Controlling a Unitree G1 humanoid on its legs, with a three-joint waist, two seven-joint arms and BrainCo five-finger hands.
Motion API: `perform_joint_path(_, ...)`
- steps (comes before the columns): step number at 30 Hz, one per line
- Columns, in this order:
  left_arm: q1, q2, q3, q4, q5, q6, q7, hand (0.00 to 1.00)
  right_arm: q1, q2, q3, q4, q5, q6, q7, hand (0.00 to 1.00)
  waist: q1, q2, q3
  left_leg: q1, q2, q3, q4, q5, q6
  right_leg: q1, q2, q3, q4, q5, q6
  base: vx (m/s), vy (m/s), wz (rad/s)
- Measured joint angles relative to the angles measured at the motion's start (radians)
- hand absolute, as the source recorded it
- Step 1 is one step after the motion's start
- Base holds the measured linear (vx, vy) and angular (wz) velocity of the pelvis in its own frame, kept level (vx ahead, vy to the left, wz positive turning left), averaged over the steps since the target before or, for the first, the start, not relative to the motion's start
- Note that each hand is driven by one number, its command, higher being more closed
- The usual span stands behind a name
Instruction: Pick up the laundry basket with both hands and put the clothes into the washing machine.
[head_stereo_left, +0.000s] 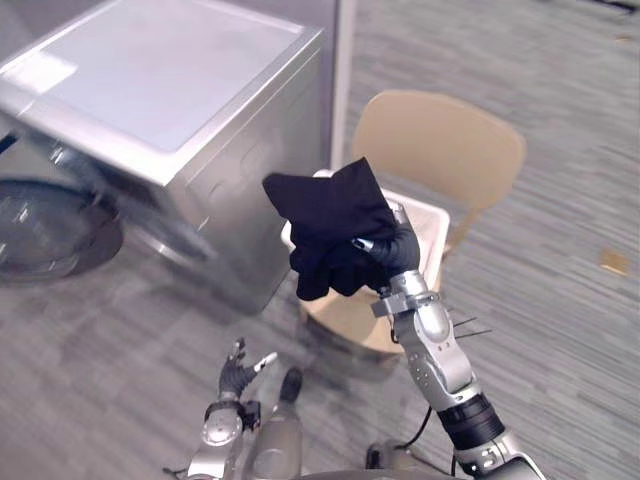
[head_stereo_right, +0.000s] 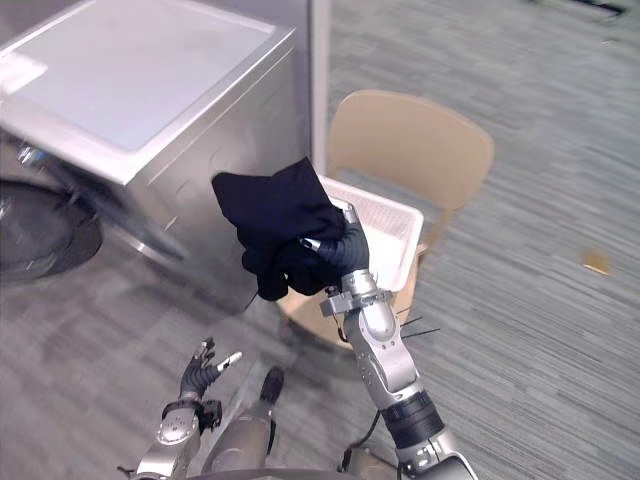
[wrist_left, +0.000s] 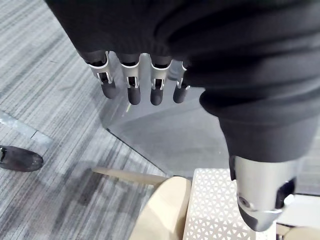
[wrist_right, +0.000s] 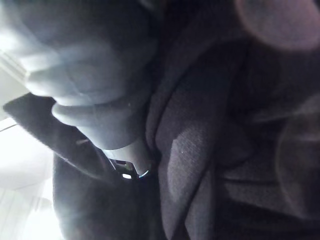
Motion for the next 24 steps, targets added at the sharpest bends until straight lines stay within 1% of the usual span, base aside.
perform_joint_path(1, 0.006, -0.012, -0.005, -0.011, 0.0, 0.0, 0.0, 0.0, -0.005, -0.004, -0.005, 0.016, 0.001, 0.0, -0.007, 1.0, -0.002, 0.02, 0.007, -0.001, 0.015, -0.002, -0.014, -0.003, 0.013, 0.004, 0.018, -0.019, -0.005, 0.005, -0.007, -0.39, -0.219, 0.74)
perform_joint_path(2, 0.032, -0.03, -0.044, -0.047, -0.001, 0.002, -0.001, 0.0, -0.007, -0.011, -0.019, 0.063, 0.0, 0.002, -0.026, 1.0, -0.005, 0.044, 0.012, 0.003, 0.035, -0.022, -0.048, -0.027, 0.029, 0.002, 0.043, -0.061, 0.003, 0.013, -0.021, -0.27, -0.137, 0.68)
perform_joint_path(3, 0.044, -0.033, -0.057, -0.065, -0.001, 0.003, -0.001, 0.0, -0.007, -0.015, -0.023, 0.08, 0.0, 0.003, -0.036, 1.0, -0.003, 0.045, 0.013, 0.009, 0.048, -0.018, -0.071, -0.062, 0.047, 0.003, 0.051, -0.073, -0.002, 0.023, -0.033, -0.27, -0.174, 0.84)
perform_joint_path(4, 0.047, -0.032, -0.091, -0.089, -0.004, 0.002, -0.003, 0.0, -0.013, -0.025, -0.034, 0.092, -0.005, 0.007, -0.049, 1.0, 0.001, 0.04, 0.012, 0.002, 0.047, 0.046, -0.093, -0.163, 0.084, 0.003, 0.036, -0.102, -0.04, 0.057, -0.053, -0.18, -0.087, 0.7)
perform_joint_path(5, 0.04, -0.039, -0.117, -0.105, -0.004, 0.002, -0.004, 0.0, -0.025, -0.037, -0.046, 0.093, -0.011, 0.007, -0.054, 1.0, 0.0, 0.037, 0.014, -0.02, 0.041, 0.116, -0.079, -0.162, 0.08, -0.001, 0.016, -0.129, -0.061, 0.076, -0.059, -0.19, -0.091, 0.93)
perform_joint_path(6, 0.038, -0.045, -0.13, -0.137, -0.001, 0.002, -0.007, 0.0, -0.038, -0.042, -0.053, 0.094, -0.013, 0.007, -0.057, 1.0, -0.015, 0.037, 0.014, -0.043, 0.016, 0.172, -0.005, -0.149, 0.067, -0.011, -0.012, -0.16, -0.07, 0.09, -0.059, -0.17, -0.038, 0.99)
perform_joint_path(7, 0.042, -0.045, -0.13, -0.194, 0.0, 0.002, -0.016, 0.0, -0.052, -0.052, -0.061, 0.092, -0.013, 0.007, -0.059, 1.0, -0.034, 0.036, 0.013, -0.047, -0.013, 0.216, 0.104, -0.153, 0.073, -0.015, -0.042, -0.188, -0.076, 0.107, -0.055, -0.13, -0.012, 0.93)
perform_joint_path(8, 0.043, -0.039, -0.128, -0.251, 0.002, -0.002, -0.022, 0.0, -0.057, -0.063, -0.066, 0.091, -0.013, 0.006, -0.059, 1.0, -0.037, 0.038, 0.012, -0.028, -0.021, 0.252, 0.194, -0.159, 0.081, -0.015, -0.057, -0.206, -0.075, 0.112, -0.052, -0.17, 0.021, 0.94)
perform_joint_path(9, 0.042, -0.029, -0.126, -0.324, 0.01, -0.032, -0.022, 0.0, -0.059, -0.08, -0.073, 0.09, -0.014, 0.006, -0.059, 1.0, -0.048, 0.05, 0.001, 0.019, -0.018, 0.285, 0.275, -0.204, 0.105, -0.011, -0.07, -0.244, -0.067, 0.112, -0.051, -0.12, 0.04, 0.82)
perform_joint_path(10, 0.033, -0.026, -0.127, -0.345, 0.013, -0.044, -0.021, 0.0, -0.061, -0.085, -0.079, 0.085, -0.016, 0.006, -0.06, 1.0, -0.056, 0.056, -0.003, 0.035, -0.017, 0.294, 0.256, -0.207, 0.104, -0.009, -0.074, -0.27, -0.065, 0.113, -0.05, -0.09, 0.056, 0.89)
perform_joint_path(11, 0.013, -0.023, -0.13, -0.376, 0.018, -0.057, -0.02, 0.0, -0.065, -0.088, -0.089, 0.078, -0.022, 0.006, -0.062, 1.0, -0.055, 0.062, -0.007, 0.055, -0.021, 0.297, 0.198, -0.195, 0.087, -0.006, -0.075, -0.294, -0.07, 0.116, -0.044, -0.07, 0.077, 0.89)
perform_joint_path(12, -0.012, -0.014, -0.134, -0.412, 0.02, -0.07, -0.015, 0.0, -0.073, -0.085, -0.097, 0.068, -0.024, 0.006, -0.062, 1.0, -0.055, 0.063, -0.015, 0.107, -0.031, 0.269, 0.073, -0.169, 0.051, 0.014, -0.073, -0.335, -0.092, 0.122, -0.03, -0.08, 0.096, 0.86)
perform_joint_path(13, -0.024, -0.006, -0.141, -0.423, 0.022, -0.074, -0.011, 0.0, -0.073, -0.083, -0.103, 0.059, -0.025, 0.006, -0.061, 1.0, -0.057, 0.061, -0.017, 0.124, -0.041, 0.251, 0.027, -0.142, 0.054, 0.021, -0.076, -0.353, -0.095, 0.123, -0.026, -0.08, 0.095, 0.94)
perform_joint_path(14, -0.049, 0.014, -0.155, -0.449, 0.039, -0.075, 0.002, 0.0, -0.076, -0.08, -0.107, 0.039, -0.025, 0.005, -0.061, 1.0, -0.056, 0.052, -0.029, 0.141, -0.056, 0.224, -0.037, -0.103, 0.058, 0.024, -0.086, -0.381, -0.097, 0.121, -0.017, -0.06, 0.094, 0.86)
perform_joint_path(15, -0.06, 0.037, -0.163, -0.483, 0.065, -0.082, 0.014, 0.0, -0.09, -0.07, -0.11, 0.026, -0.022, 0.003, -0.055, 1.0, -0.051, 0.05, -0.033, 0.162, -0.069, 0.201, -0.082, -0.079, 0.063, 0.038, -0.094, -0.401, -0.095, 0.119, -0.007, -0.04, 0.084, 0.72)
perform_joint_path(17, -0.061, 0.058, -0.172, -0.51, 0.091, -0.085, 0.025, 0.0, -0.101, -0.047, -0.094, 0.025, -0.02, 0.003, -0.047, 1.0, -0.048, 0.047, -0.041, 0.195, -0.084, 0.189, -0.118, -0.064, 0.065, 0.062, -0.106, -0.413, -0.094, 0.117, 0.004, -0.01, 0.093, 0.42)
perform_joint_path(18, -0.066, 0.067, -0.174, -0.523, 0.098, -0.085, 0.027, 0.0, -0.104, -0.032, -0.067, 0.025, -0.007, 0.002, -0.029, 1.0, -0.049, 0.044, -0.058, 0.207, -0.095, 0.183, -0.131, -0.055, 0.076, 0.073, -0.115, -0.419, -0.095, 0.116, 0.014, 0.01, 0.077, 0.29)
perform_joint_path(19, -0.075, 0.073, -0.178, -0.525, 0.099, -0.085, 0.027, 0.0, -0.106, -0.029, -0.056, 0.025, 0.007, 0.002, -0.02, 1.0, -0.048, 0.042, -0.06, 0.212, -0.099, 0.178, -0.131, -0.053, 0.078, 0.079, -0.119, -0.421, -0.095, 0.116, 0.016, 0.01, 0.058, 0.21)
perform_joint_path(21, -0.131, 0.094, -0.21, -0.525, 0.113, -0.085, 0.031, 0.0, -0.108, -0.017, -0.008, 0.025, 0.056, 0.002, 0.015, 1.0, -0.049, 0.032, -0.079, 0.221, -0.112, 0.167, -0.131, -0.048, 0.085, 0.092, -0.124, -0.423, -0.097, 0.116, 0.028, 0.0, 0.03, 0.12)
perform_joint_path(22, -0.143, 0.096, -0.221, -0.525, 0.121, -0.085, 0.033, 0.0, -0.108, -0.017, 0.002, 0.025, 0.065, 0.003, 0.018, 1.0, -0.049, 0.031, -0.084, 0.221, -0.114, 0.167, -0.131, -0.047, 0.086, 0.093, -0.124, -0.422, -0.098, 0.118, 0.03, -0.01, 0.015, 0.06)
perform_joint_path(24, -0.227, 0.109, -0.278, -0.514, 0.141, -0.085, 0.041, 0.0, -0.111, -0.013, 0.05, 0.028, 0.14, 0.003, 0.045, 1.0, -0.05, 0.026, -0.093, 0.237, -0.116, 0.166, -0.132, -0.044, 0.089, 0.114, -0.123, -0.419, -0.111, 0.123, 0.037, 0.0, 0.0, 0.0)
